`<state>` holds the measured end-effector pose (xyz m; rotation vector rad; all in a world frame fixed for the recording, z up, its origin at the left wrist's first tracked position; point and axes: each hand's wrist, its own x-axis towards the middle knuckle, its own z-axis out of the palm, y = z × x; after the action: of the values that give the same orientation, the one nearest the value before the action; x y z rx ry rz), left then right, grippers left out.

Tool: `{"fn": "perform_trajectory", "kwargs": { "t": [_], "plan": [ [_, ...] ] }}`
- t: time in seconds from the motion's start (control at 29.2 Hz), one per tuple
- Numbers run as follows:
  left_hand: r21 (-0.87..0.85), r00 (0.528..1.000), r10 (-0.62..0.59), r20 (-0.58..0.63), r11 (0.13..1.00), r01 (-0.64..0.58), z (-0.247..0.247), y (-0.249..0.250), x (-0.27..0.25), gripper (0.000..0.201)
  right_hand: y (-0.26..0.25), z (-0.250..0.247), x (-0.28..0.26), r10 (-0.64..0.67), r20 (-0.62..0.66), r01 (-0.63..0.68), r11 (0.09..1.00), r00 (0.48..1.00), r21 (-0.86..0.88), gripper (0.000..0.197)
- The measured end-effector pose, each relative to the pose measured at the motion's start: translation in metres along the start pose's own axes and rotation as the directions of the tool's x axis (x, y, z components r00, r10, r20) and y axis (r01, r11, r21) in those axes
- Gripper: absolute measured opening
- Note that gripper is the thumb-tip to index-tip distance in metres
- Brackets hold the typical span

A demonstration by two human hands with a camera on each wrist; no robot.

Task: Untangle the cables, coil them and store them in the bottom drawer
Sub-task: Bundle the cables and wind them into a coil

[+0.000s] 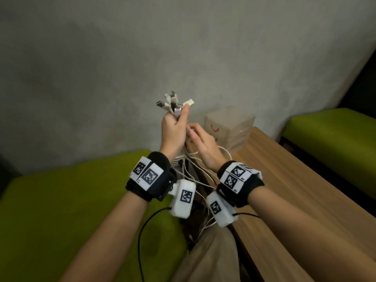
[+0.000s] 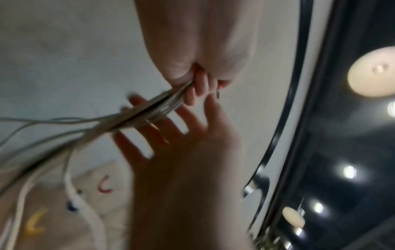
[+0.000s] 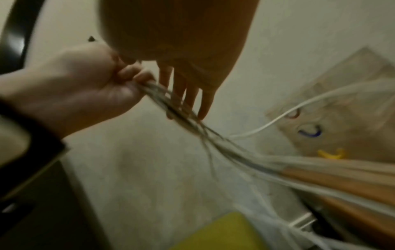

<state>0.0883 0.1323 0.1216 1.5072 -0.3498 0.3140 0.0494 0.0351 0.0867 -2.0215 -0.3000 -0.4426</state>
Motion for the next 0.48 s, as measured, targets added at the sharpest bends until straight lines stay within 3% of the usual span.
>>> {"fn": "perform_trajectory", "kwargs": {
  "t": [0.14, 0.31, 0.41, 0.48],
  "plan": [
    [-0.232, 0.999, -0.011, 0.044, 0.973, 0.021, 0.001, 0.026, 0.014, 0.044, -0.016, 0.023, 0.002, -0.071, -0.062, 0.074, 0.996, 0.996, 0.056, 0.037],
    [-0.377, 0.996, 0.057, 0.073, 0.926, -0.025, -0.006, 0.059, 0.014, 0.038, -0.037, 0.037, 0.011, -0.151, -0.284, 0.197, 0.970, 0.947, 0.141, 0.026],
    [-0.351, 0.985, 0.151, 0.079, 0.929, -0.114, -0.005, 0.065, 0.014, 0.037, -0.043, 0.041, 0.016, -0.192, -0.361, 0.238, 0.967, 0.913, 0.087, 0.030],
    [-0.248, 0.995, 0.069, 0.075, 0.967, -0.048, -0.008, 0.050, 0.012, 0.035, -0.036, 0.036, 0.012, -0.169, -0.273, 0.182, 0.983, 0.947, 0.021, 0.033]
  ]
}}
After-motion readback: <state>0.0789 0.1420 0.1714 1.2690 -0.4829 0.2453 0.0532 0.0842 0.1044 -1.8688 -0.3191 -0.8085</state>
